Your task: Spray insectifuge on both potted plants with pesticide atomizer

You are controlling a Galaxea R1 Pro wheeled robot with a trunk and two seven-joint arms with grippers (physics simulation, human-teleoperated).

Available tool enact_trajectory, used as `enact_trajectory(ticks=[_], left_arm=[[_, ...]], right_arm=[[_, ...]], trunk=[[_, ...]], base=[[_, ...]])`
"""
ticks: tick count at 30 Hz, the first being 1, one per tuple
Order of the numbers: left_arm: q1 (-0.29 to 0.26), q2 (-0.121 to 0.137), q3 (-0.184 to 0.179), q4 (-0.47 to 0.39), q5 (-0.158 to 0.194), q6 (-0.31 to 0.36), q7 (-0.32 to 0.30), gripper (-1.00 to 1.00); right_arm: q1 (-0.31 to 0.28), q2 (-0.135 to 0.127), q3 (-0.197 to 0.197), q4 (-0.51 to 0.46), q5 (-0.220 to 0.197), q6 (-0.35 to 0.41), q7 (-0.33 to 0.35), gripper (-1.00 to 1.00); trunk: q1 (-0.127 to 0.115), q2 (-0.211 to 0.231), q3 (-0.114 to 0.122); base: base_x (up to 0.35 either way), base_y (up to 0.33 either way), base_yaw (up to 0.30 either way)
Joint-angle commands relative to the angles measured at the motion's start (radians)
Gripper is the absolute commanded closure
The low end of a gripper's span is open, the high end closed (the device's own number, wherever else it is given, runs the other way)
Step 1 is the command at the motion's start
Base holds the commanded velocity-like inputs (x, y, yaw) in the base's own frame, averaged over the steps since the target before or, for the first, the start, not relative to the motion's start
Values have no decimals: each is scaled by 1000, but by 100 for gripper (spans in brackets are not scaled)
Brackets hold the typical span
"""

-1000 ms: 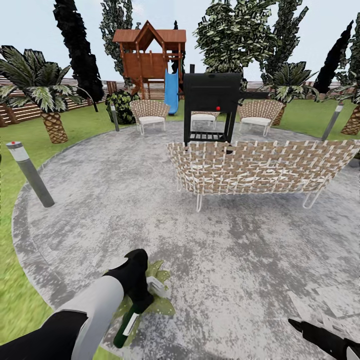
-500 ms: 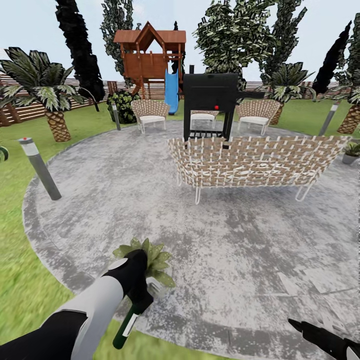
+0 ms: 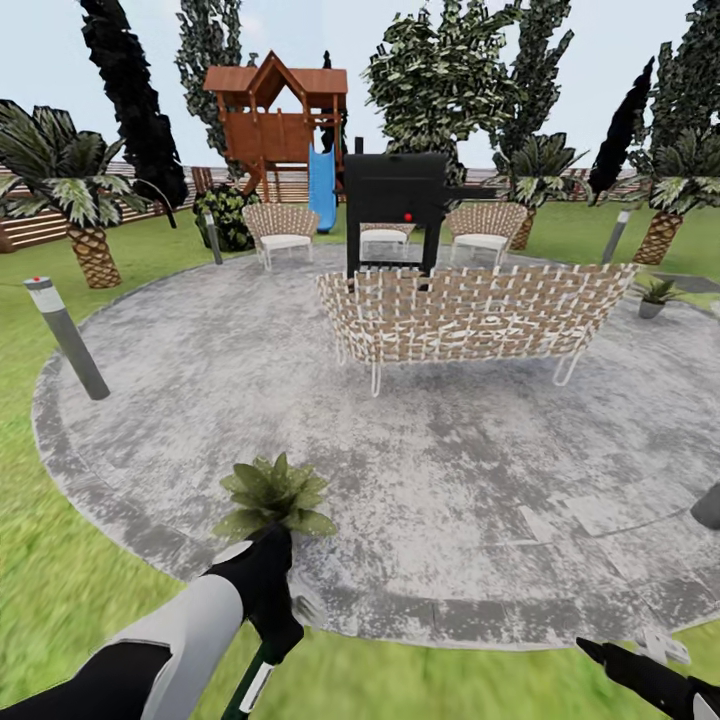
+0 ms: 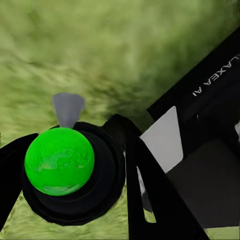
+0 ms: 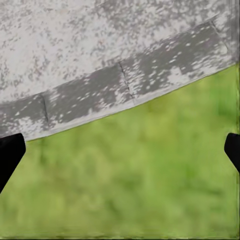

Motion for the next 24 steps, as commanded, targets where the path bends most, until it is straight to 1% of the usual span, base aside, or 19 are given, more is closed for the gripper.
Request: enact_trajectory(ticks=[1, 2, 3, 5, 6, 8, 9, 12, 13, 15, 17, 19, 20, 21, 22, 23, 24], left_arm=[[2, 0, 11, -20, 5, -29, -9, 100], [2, 0, 27, -31, 21, -48, -9, 100], [3, 0, 54, -40, 53, -78, -9, 100], [3, 0, 81, -45, 100, -141, -8, 100], [3, 0, 92, -47, 130, -202, -8, 100], [3, -1, 98, -58, 165, -266, -8, 100], [3, -2, 100, -79, 184, -291, -8, 100], [3, -5, 100, -112, 209, -313, -9, 100], [3, -5, 101, -115, 211, -318, -9, 100], [3, -4, 102, -120, 215, -358, -9, 100], [3, -3, 103, -121, 216, -383, -9, 100], [3, -3, 104, -120, 217, -393, -9, 100], [3, -3, 104, -120, 223, -395, -9, 100], [3, -3, 104, -120, 245, -396, -9, 100], [3, -2, 104, -120, 277, -396, -9, 100], [3, -2, 104, -120, 313, -397, -9, 100], [3, -2, 104, -120, 332, -397, -9, 100]], right_arm=[[-1, 0, -9, -2, 7, 7, 6, -100], [-1, 0, -9, -2, 7, 7, 6, -100], [-1, 1, -9, -2, 8, 7, 6, -100], [-1, 1, -8, -1, 10, 7, 6, -100], [-1, 1, -6, -1, 14, 7, 6, -100], [-1, 1, -2, -1, 17, 7, 6, -100], [-1, 1, 1, -2, 18, 6, 7, -100], [-1, 1, 3, -3, 20, 6, 7, -100], [-1, 1, 3, -3, 20, 6, 7, -100], [-1, 1, 3, -3, 20, 6, 7, -100], [-1, 1, 2, -2, 19, 6, 7, -100], [-1, 1, 2, -2, 19, 6, 7, -100], [-1, 8, 2, -2, 19, 6, 7, -100], [-1, 21, 2, -3, 19, 6, 7, -100], [-1, 30, 1, -4, 19, 6, 7, -100], [-1, 34, 1, -5, 19, 6, 7, -100], [-1, 36, 0, -7, 19, 7, 8, -100]], trunk=[[-1, 0, 0], [-1, 0, 0], [-1, 0, 0], [-1, 0, 1], [-1, 0, 1], [-1, 0, 1], [-1, 0, 1], [-1, 0, 1], [-1, 0, 1], [-1, 0, 1], [-1, 0, 1], [-1, 0, 1], [-1, 0, 1], [-1, 0, 1], [-1, 0, 1], [-1, 0, 1], [-1, 0, 1]], base=[[-342, 0, -98], [-342, 0, -63], [-342, 0, -32], [-342, 0, -17], [-341, 0, -7], [-336, 0, -4], [-318, 0, -1], [-306, 0, -1], [-300, 0, 0], [-287, 0, 0], [-169, 0, 0], [-40, 0, 0], [-16, 0, 0], [-8, 0, 0], [-4, 0, 0], [-2, 0, 0], [-1, 0, 0]])
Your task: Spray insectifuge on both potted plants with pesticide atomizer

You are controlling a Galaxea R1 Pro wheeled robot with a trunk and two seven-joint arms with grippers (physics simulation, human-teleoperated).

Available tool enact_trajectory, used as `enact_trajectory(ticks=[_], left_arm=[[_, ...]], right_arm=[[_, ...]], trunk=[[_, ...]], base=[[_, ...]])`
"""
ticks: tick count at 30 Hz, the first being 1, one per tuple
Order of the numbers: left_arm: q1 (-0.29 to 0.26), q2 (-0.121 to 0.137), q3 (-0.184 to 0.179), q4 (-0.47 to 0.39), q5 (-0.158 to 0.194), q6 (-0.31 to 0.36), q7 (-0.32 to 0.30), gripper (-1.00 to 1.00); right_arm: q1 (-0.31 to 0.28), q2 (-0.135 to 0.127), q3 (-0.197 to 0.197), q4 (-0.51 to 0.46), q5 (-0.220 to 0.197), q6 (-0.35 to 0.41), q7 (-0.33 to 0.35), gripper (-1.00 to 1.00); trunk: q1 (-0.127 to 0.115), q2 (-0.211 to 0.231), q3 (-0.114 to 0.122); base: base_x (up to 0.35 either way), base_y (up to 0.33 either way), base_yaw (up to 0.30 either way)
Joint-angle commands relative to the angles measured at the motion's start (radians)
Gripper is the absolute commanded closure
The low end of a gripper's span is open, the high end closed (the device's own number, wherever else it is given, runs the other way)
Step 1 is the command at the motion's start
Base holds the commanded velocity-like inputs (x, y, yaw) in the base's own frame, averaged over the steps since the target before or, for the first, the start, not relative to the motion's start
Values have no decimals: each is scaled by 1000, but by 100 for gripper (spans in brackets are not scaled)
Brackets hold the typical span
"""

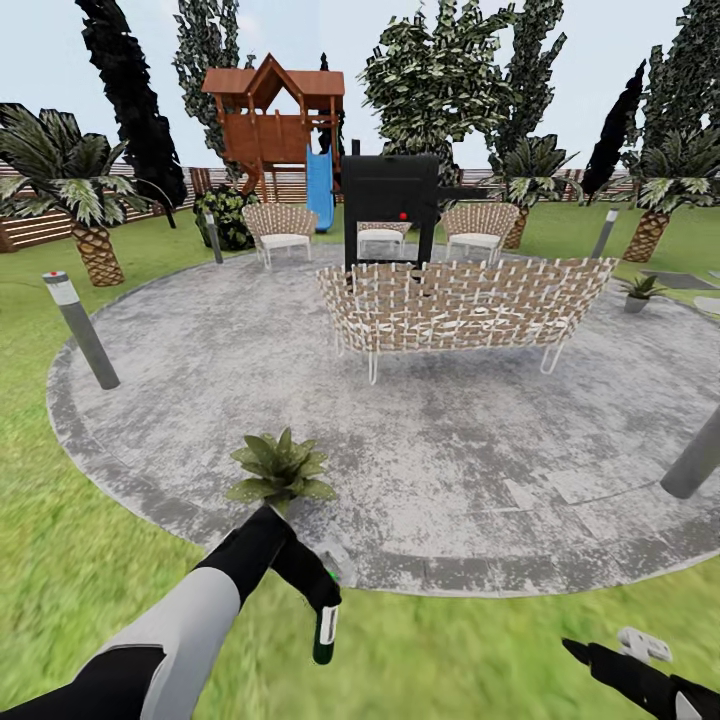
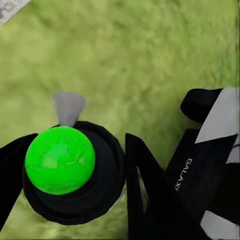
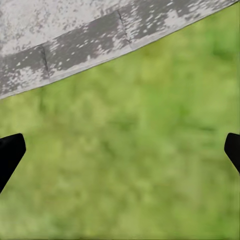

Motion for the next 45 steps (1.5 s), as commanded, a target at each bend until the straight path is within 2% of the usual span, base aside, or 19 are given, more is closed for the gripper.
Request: enact_trajectory(ticks=[1, 5, 9, 13, 18, 19, 22, 23, 24, 25, 27, 29, 31, 32, 34, 37, 39, 42, 45], left_arm=[[0, -1, 8, -1, 10, 7, -6, 100], [0, 0, 8, 3, 27, -71, -5, 100], [31, 21, 9, 12, 29, -327, -6, 100], [41, 45, 8, 15, 29, -419, -7, 100], [47, 75, 8, 84, 25, -544, -13, 100], [47, 83, 7, 97, 24, -562, -14, 100], [47, 97, 6, 116, 23, -579, -19, 100], [47, 98, 6, 118, 24, -580, -20, 100], [47, 99, 6, 120, 24, -581, -27, 100], [47, 100, 5, 129, 24, -582, -54, 100], [47, 100, 5, 149, 23, -582, -78, 100], [47, 110, 4, 173, 21, -581, -86, 100], [47, 122, -1, 176, 14, -575, -88, 100], [47, 126, -9, 177, 2, -563, -90, 100], [46, 130, -19, 174, -46, -508, -90, 100], [46, 130, -23, 171, -138, -475, -90, 100], [46, 117, -25, 170, -171, -470, -90, 100], [46, 96, -26, 164, -187, -432, -90, 100], [46, 89, -27, 117, -192, -368, -91, 100]], right_arm=[[-1, 2, -9, -3, 6, 8, 6, -100], [-1, 3, -13, -5, 1, 8, 4, -100], [-1, 2, -12, -12, -2, 8, 3, -100], [-1, 2, -6, -40, 4, 11, 4, -100], [-1, 3, 24, -183, 8, 33, 11, -100], [0, 3, 89, -187, 9, 44, 12, -100], [-1, 5, 359, -219, 8, 68, 57, -100], [-1, 10, 412, -254, 8, 70, 97, -100], [-1, 30, 473, -318, 8, 71, 162, -100], [-1, 82, 519, -404, 8, 73, 223, -100], [-1, 131, 562, -453, 8, 73, 245, -100], [-1, 185, 753, -479, 8, 72, 281, -100], [-1, 210, 846, -515, 4, 73, 293, -100], [-1, 220, 870, -533, 3, 73, 296, 100], [-1, 232, 889, -551, 2, 73, 309, 100], [-1, 257, 895, -590, 6, 73, 421, 100], [-1, 263, 902, -618, 7, 72, 465, 100], [-1, 271, 964, -661, 7, 74, 484, 100], [-1, 318, 1008, -698, 7, 92, 487, 100]], trunk=[[0, 0, -1], [0, 0, -1], [0, 0, -1], [0, 0, -1], [0, 0, -1], [0, 0, -1], [0, 0, -1], [0, 0, -1], [0, 0, -1], [0, 0, -1], [0, 0, -1], [0, 0, -1], [0, 0, -1], [0, 0, -1], [0, 0, -1], [0, 0, -1], [0, 0, -1], [0, 0, -1], [0, 0, -1]], base=[[0, 0, 0], [0, 0, 0], [0, 0, 0], [0, 0, 0], [0, 0, 0], [0, 0, 0], [0, 0, 0], [0, 0, 0], [0, 0, 0], [0, 0, 0], [0, 0, 0], [0, 0, 0], [0, 0, 0], [0, 0, 0], [0, 0, 0], [0, 0, 0], [0, 0, 0], [0, 0, 0], [0, 0, 0]])
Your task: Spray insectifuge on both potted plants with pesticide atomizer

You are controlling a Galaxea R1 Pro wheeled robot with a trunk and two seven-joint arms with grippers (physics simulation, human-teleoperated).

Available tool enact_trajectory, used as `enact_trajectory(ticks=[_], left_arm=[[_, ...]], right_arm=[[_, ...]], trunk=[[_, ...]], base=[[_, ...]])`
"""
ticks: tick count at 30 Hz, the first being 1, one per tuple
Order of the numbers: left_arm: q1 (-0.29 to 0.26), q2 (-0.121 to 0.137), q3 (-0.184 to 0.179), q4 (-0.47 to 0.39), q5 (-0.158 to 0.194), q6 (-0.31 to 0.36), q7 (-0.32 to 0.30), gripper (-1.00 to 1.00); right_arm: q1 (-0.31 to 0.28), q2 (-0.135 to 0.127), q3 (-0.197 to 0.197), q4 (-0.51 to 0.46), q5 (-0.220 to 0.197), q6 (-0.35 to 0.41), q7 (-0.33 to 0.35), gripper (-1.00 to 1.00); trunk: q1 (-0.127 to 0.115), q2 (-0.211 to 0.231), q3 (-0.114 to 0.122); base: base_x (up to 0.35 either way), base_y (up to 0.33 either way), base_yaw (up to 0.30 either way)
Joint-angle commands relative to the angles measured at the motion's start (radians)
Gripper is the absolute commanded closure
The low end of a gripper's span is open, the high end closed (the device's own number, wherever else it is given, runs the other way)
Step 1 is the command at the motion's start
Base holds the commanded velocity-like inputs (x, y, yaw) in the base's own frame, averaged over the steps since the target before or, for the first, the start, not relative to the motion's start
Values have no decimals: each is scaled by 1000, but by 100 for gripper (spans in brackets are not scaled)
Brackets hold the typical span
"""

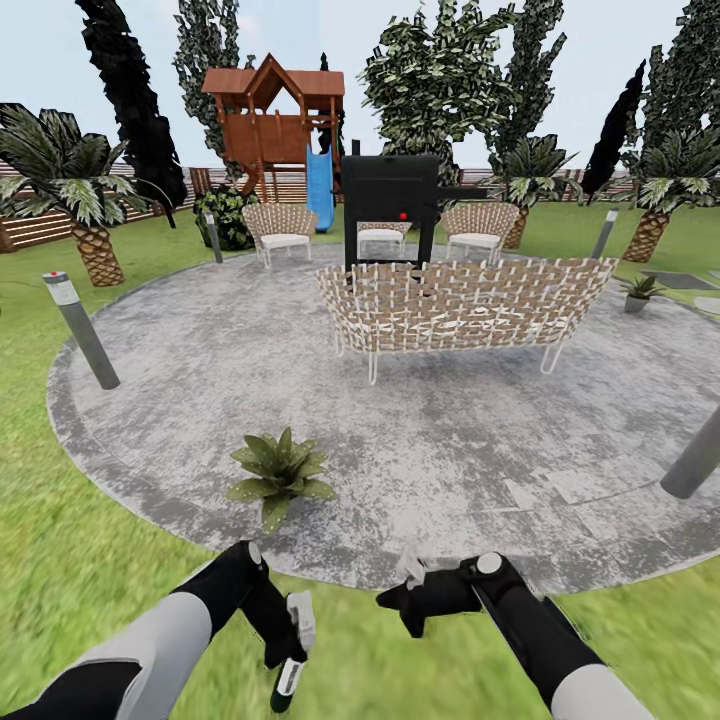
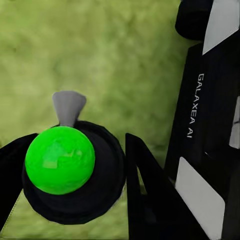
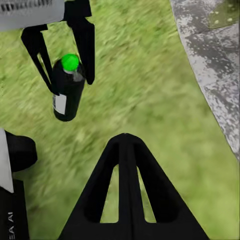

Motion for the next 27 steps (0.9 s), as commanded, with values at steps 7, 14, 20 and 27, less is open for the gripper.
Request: enact_trajectory(ticks=[7, 14, 20, 27], left_arm=[[0, -68, 2, -21, -115, 29, -6, 100], [0, -91, 2, -38, -120, 22, -6, 100], [0, -102, 2, -55, -117, -56, -5, 100], [0, -103, 3, -58, -113, -69, -6, 100]], right_arm=[[0, 26, 14, -68, -1, 62, 4, 100], [0, 28, 14, -70, -2, 65, 4, 100], [0, 28, 15, -70, -2, 65, 5, 100], [0, 28, 15, -71, -2, 65, 4, 100]], trunk=[[0, 0, -1], [0, 0, -1], [0, 0, -1], [0, 0, -1]], base=[[0, 0, 0], [0, 0, 0], [0, 0, 0], [0, 0, 0]])
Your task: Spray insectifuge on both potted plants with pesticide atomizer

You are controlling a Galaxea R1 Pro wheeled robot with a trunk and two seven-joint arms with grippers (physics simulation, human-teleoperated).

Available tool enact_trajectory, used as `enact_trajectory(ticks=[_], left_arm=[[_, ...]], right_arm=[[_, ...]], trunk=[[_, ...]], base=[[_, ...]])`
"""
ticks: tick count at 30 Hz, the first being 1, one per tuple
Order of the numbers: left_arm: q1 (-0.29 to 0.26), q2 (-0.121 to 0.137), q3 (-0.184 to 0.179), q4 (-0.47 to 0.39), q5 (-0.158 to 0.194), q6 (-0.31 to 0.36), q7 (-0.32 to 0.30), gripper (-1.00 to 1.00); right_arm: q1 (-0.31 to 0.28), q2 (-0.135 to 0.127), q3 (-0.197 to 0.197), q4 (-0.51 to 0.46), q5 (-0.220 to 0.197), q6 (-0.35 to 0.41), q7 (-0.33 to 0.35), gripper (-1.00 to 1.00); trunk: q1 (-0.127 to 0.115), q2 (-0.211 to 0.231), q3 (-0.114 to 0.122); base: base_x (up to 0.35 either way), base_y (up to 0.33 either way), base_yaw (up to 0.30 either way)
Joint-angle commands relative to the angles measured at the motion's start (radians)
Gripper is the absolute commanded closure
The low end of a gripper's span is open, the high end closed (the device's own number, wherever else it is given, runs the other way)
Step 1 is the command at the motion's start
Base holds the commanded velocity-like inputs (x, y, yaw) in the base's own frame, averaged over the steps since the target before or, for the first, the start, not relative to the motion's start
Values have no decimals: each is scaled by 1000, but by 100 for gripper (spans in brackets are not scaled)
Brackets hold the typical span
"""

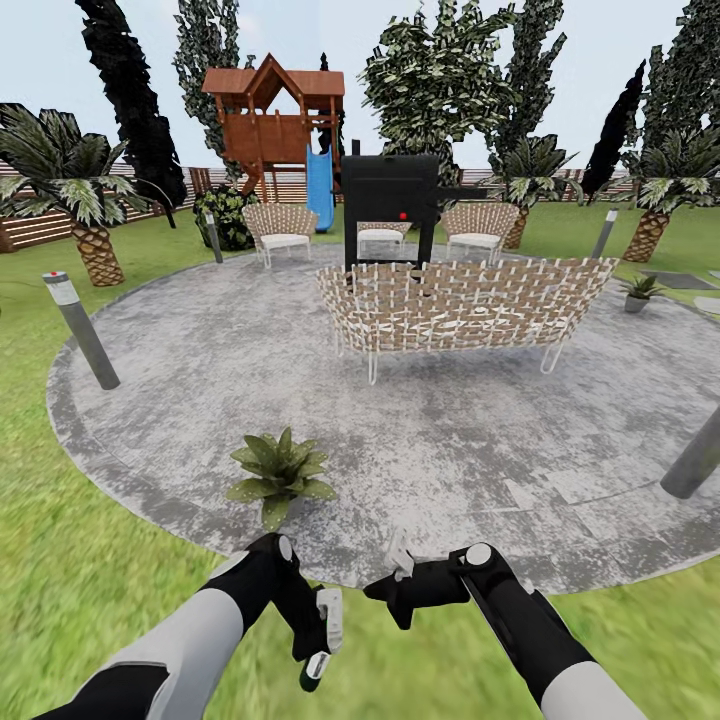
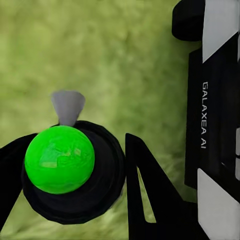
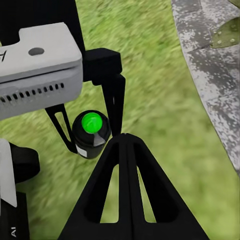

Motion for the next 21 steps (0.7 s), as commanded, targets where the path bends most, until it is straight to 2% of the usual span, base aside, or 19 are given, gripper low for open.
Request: enact_trajectory(ticks=[1, 5, 8, 12, 14, 21], left_arm=[[0, -1, 4, -1, -5, 4, -5, 100], [0, -1, 4, -15, -4, 3, -6, 100], [0, -1, 4, -44, 3, 2, -38, 100], [0, -1, 4, -73, 104, 2, -48, 100], [0, -1, 4, -75, 122, 2, -65, 100], [0, -1, 3, -77, 127, 1, -84, 100]], right_arm=[[0, -1, 1, -2, 0, 10, 3, 100], [0, -1, 1, -2, 0, 10, 3, 100], [0, 0, 2, -3, 0, 10, 2, 100], [0, 3, 2, -3, 0, 10, 3, 100], [0, 16, 2, -3, 0, 10, 3, 100], [0, 24, 2, -22, 0, 10, 3, 100]], trunk=[[0, 0, -1], [0, 0, -1], [0, 0, -1], [0, 0, -1], [0, 0, -1], [0, 0, -1]], base=[[0, 0, 0], [0, 0, 0], [0, 0, 0], [0, 0, 0], [0, 0, 0], [0, 0, 0]])
